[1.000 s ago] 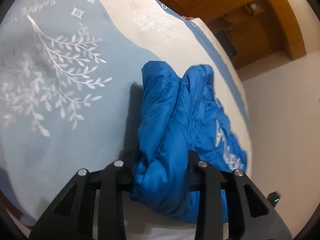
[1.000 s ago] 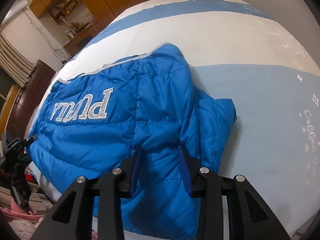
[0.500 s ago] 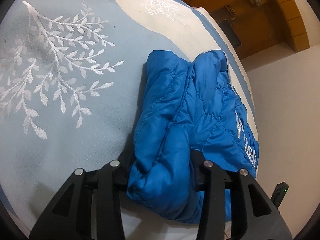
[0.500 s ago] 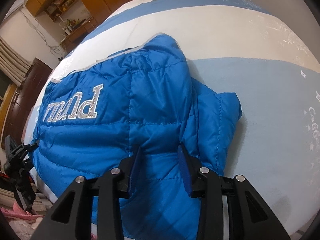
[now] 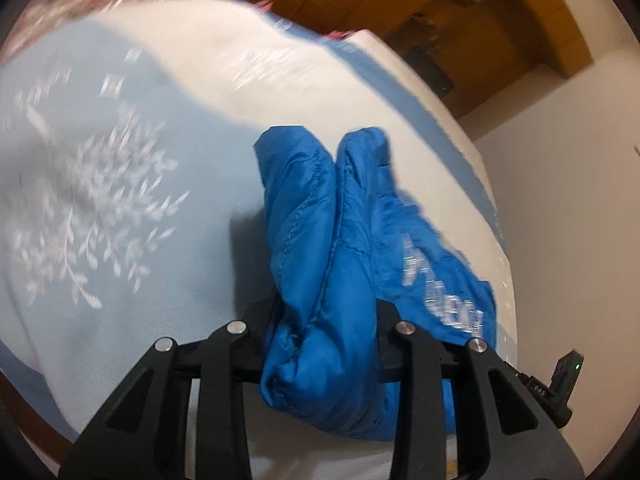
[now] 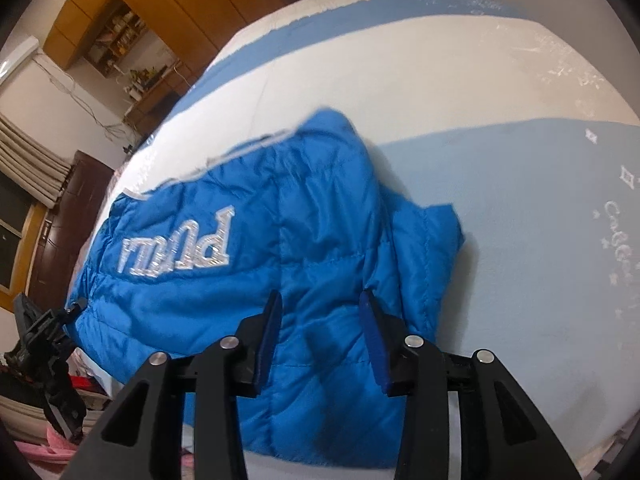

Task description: Fold large clothes

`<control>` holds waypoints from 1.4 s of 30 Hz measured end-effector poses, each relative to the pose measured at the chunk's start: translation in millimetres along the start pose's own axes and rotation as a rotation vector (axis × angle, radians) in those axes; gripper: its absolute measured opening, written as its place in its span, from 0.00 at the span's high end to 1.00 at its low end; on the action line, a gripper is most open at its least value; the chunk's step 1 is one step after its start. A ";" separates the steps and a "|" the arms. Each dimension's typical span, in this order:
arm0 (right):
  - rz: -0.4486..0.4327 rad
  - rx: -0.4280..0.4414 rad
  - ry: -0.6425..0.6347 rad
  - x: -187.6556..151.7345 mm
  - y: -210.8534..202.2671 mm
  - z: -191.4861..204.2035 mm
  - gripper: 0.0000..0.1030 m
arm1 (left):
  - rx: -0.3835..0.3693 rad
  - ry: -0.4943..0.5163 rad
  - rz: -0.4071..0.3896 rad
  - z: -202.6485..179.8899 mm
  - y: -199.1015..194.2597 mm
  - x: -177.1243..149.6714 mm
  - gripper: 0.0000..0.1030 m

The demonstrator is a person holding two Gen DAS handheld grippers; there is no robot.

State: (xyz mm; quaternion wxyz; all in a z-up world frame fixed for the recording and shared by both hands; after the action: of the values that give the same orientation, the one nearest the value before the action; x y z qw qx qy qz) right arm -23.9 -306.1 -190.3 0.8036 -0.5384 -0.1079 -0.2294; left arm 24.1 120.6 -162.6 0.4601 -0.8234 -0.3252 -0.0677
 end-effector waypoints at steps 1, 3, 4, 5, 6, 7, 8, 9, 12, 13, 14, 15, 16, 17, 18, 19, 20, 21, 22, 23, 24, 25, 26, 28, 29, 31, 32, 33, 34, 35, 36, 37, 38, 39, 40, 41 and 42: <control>0.000 0.003 0.002 2.0 -7.3 1.0 0.60 | -0.006 0.031 -0.011 -14.0 -6.0 2.8 0.69; 0.002 0.002 -0.002 4.1 -16.5 4.8 0.59 | -0.017 0.085 -0.025 -40.0 -14.3 6.9 0.69; 0.002 -0.013 -0.012 5.3 -22.7 6.8 0.57 | -0.022 0.107 -0.028 -50.8 -17.1 7.5 0.69; -0.002 -0.022 -0.022 6.8 -28.3 9.0 0.56 | -0.032 0.137 -0.034 -66.9 -20.1 8.1 0.69; -0.007 -0.018 -0.029 8.5 -33.4 11.2 0.56 | -0.042 0.164 -0.035 -81.2 -21.6 7.6 0.69; -0.010 -0.010 -0.031 9.5 -36.1 12.5 0.56 | -0.054 0.188 -0.035 -94.5 -22.4 7.1 0.69; -0.012 0.000 -0.034 10.7 -38.2 16.9 0.56 | -0.066 0.221 -0.032 -112.2 -22.9 5.8 0.69; -0.014 0.007 -0.036 9.9 -41.8 18.1 0.56 | -0.071 0.240 -0.031 -123.2 -22.6 5.1 0.69; -0.014 0.018 -0.047 10.1 -47.1 21.8 0.56 | -0.087 0.310 -0.020 -157.4 -16.7 -3.7 0.69; -0.013 0.020 -0.048 10.7 -47.6 22.3 0.56 | -0.088 0.340 -0.011 -170.7 -11.4 -8.8 0.69; -0.010 0.024 -0.047 10.7 -48.0 22.1 0.56 | -0.089 0.361 -0.003 -179.5 -6.0 -14.0 0.69; -0.008 0.029 -0.047 10.0 -48.2 21.7 0.56 | -0.089 0.383 0.004 -187.6 -1.5 -18.9 0.69; -0.005 0.031 -0.047 9.2 -49.5 20.9 0.56 | -0.092 0.413 0.018 -198.9 5.1 -26.5 0.69; -0.001 0.034 -0.047 8.4 -50.0 20.1 0.56 | -0.098 0.434 0.031 -203.2 9.0 -34.7 0.69; 0.001 0.035 -0.047 8.9 -49.6 18.7 0.56 | -0.103 0.458 0.046 -211.3 14.9 -41.3 0.69; 0.005 0.038 -0.048 8.4 -48.9 17.3 0.56 | -0.106 0.474 0.057 -216.1 19.4 -45.9 0.69; 0.010 0.039 -0.048 8.0 -48.6 15.6 0.56 | -0.107 0.492 0.078 -221.9 27.8 -52.7 0.69; 0.013 0.038 -0.050 7.9 -48.9 14.2 0.56 | -0.108 0.504 0.102 -226.1 36.2 -58.9 0.69; 0.018 0.036 -0.053 7.1 -49.0 13.2 0.56 | -0.111 0.515 0.121 -227.8 42.4 -63.3 0.69; 0.021 0.032 -0.058 6.7 -49.6 12.8 0.56 | -0.109 0.534 0.153 -231.6 53.9 -71.5 0.68; 0.025 0.024 -0.066 6.6 -50.6 12.7 0.56 | -0.102 0.541 0.171 -231.3 60.1 -75.5 0.68; 0.031 0.014 -0.071 6.6 -50.6 11.7 0.56 | -0.090 0.549 0.206 -232.5 71.8 -83.2 0.68; 0.039 -0.005 -0.077 6.8 -51.0 10.6 0.56 | -0.083 0.557 0.224 -233.7 78.9 -88.4 0.68; 0.045 -0.037 -0.096 8.7 -55.1 11.4 0.56 | -0.053 0.591 0.257 -235.7 97.4 -103.4 0.66; 0.049 -0.055 -0.103 9.2 -55.7 11.2 0.56 | -0.045 0.598 0.270 -232.4 101.9 -109.1 0.65; 0.052 -0.091 -0.116 10.1 -56.2 10.2 0.56 | -0.023 0.615 0.302 -229.2 120.0 -122.0 0.65; 0.053 -0.090 -0.119 9.5 -55.8 11.0 0.56 | -0.010 0.624 0.306 -227.6 127.3 -127.7 0.64; 0.058 -0.087 -0.120 8.6 -54.4 11.8 0.56 | -0.002 0.630 0.307 -226.3 131.8 -130.5 0.64; 0.065 -0.082 -0.118 7.3 -52.1 12.2 0.56 | 0.009 0.646 0.303 -225.4 137.7 -135.1 0.64; 0.069 -0.078 -0.118 6.1 -50.0 12.6 0.56 | 0.016 0.651 0.300 -225.4 140.8 -136.9 0.64; 0.073 -0.077 -0.118 5.3 -48.1 12.9 0.56 | 0.022 0.653 0.297 -224.9 142.4 -137.7 0.63; 0.076 -0.076 -0.120 5.9 -46.4 13.1 0.56 | 0.021 0.648 0.299 -223.8 142.5 -136.6 0.63; 0.077 -0.075 -0.123 5.3 -45.9 13.5 0.56 | 0.012 0.638 0.304 -223.2 140.3 -136.3 0.63; 0.075 -0.076 -0.129 6.2 -45.4 13.9 0.56 | 0.000 0.621 0.313 -222.9 138.5 -133.0 0.61; 0.075 -0.080 -0.132 6.0 -45.8 14.8 0.55 | -0.011 0.607 0.325 -223.6 135.7 -128.1 0.60; 0.074 -0.084 -0.134 6.4 -44.9 14.6 0.55 | -0.021 0.596 0.332 -226.9 130.3 -128.1 0.59; 0.075 -0.087 -0.135 8.0 -44.2 15.0 0.53 | -0.033 0.581 0.339 -229.8 123.8 -126.0 0.56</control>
State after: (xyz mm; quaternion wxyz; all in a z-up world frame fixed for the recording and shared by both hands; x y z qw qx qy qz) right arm -37.3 -308.3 -144.9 0.7784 -0.5907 -0.1317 -0.1668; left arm 43.1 -168.5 -172.3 0.5248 -0.8195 -0.0375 -0.2274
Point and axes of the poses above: each gripper's, at about its wrist camera, not at the fingertips, and y roughly the way its jaws point, z to its left, x to its top, the point moved 9 cm from there along y, roughly the way its jaws point, and after that the axes turned 1 degree about -y, right-handed, at the moved point
